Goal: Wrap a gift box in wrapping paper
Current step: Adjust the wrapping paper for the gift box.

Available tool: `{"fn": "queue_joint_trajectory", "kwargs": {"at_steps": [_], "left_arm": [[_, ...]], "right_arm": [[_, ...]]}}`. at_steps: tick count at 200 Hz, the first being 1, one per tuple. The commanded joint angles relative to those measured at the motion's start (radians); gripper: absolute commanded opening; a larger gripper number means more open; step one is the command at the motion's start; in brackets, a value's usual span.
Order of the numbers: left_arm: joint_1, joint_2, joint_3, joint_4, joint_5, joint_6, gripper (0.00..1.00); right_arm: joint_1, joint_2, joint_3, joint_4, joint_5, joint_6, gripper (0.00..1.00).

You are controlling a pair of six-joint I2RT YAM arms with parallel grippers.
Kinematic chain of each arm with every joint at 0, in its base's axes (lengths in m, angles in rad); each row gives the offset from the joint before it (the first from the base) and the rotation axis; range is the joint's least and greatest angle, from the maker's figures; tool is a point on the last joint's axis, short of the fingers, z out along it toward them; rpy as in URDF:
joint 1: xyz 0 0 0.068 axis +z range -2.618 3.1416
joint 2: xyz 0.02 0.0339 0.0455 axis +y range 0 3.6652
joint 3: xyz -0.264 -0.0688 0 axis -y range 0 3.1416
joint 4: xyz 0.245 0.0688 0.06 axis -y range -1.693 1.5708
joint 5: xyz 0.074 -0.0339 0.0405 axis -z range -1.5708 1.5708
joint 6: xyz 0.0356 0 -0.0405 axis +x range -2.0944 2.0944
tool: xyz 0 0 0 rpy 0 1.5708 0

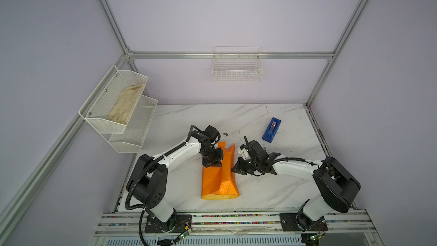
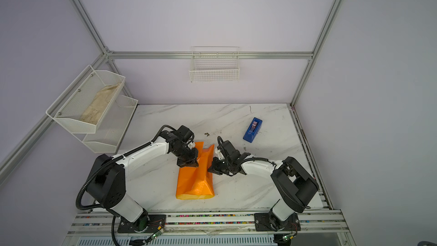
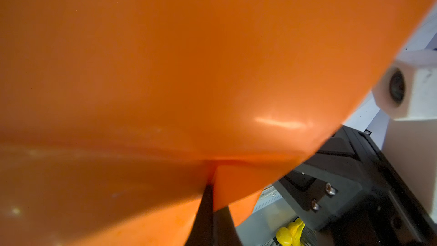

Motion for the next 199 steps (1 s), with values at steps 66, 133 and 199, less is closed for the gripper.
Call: {"fn": "queue_joint_trajectory", "kwargs": {"at_steps": [66, 133, 199], "left_arm": [[-0.016, -0.002, 0.123, -0.018, -0.039, -0.078, 0.04], [-0.018, -0.023, 0.112, 0.015, -0.029, -0.115, 0.04], [-0.028, -0.019, 0.117, 0.041, -0.017, -0.131, 0.04]], "right_arm": [[0.012, 0.001, 0.028, 0.032, -0.008, 0.010, 0.00], [0.012, 0.017, 0.043, 0.028, -0.015, 0.002, 0.00], [0.014, 0.040, 0.052, 0.035, -0.021, 0.003, 0.00]]}}
